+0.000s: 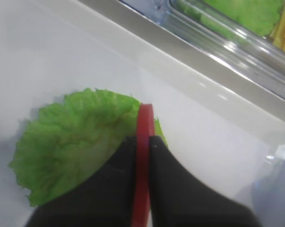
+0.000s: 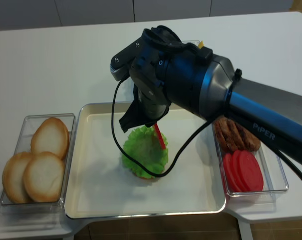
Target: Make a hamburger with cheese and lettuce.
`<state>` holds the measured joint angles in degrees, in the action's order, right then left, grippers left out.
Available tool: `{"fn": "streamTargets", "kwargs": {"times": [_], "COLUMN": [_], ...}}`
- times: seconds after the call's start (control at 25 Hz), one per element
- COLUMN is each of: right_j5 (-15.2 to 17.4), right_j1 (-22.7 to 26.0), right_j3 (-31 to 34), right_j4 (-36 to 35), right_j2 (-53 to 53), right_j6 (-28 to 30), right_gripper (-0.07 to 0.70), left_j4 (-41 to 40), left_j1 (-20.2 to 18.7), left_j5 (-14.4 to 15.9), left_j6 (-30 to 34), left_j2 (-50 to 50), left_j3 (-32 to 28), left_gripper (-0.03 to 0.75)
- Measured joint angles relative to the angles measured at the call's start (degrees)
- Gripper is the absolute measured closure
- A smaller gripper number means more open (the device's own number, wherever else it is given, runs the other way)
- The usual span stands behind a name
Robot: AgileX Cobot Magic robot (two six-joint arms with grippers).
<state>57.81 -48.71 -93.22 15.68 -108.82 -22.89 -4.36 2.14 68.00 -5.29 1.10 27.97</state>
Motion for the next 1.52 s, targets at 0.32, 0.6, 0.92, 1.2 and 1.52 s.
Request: {"fn": "streamTargets", "kwargs": {"times": [0.32,0.6,0.92,1.2,1.52], "right_j5": [-0.1,0.0,0.0,0.0,2.0], "right_j1": [0.0,0.0,0.0,0.0,0.3], "right_j3": [-0.2,-0.2,-0.3,-0.3,-0.3], "right_j4": [-1.5,-3.4,-5.1,-6.0,-6.8], "right_j2": [0.0,0.0,0.0,0.0,0.0], "right_j6": [0.0,0.0,0.0,0.0,3.1], "right_gripper": [0.545,0.367,0.205,0.157,0.155], "left_j4": [0.0,0.0,0.0,0.0,0.0], "left_j1": [0.0,0.0,0.0,0.0,0.0], "left_j5": [0.0,0.0,0.0,0.0,0.0], "left_j6": [0.0,0.0,0.0,0.0,0.0], "left_j2": [0.0,0.0,0.0,0.0,0.0], "left_j3": [0.0,0.0,0.0,0.0,0.0], "left_gripper": [0.298,0.298,0.298,0.298,0.298]}}
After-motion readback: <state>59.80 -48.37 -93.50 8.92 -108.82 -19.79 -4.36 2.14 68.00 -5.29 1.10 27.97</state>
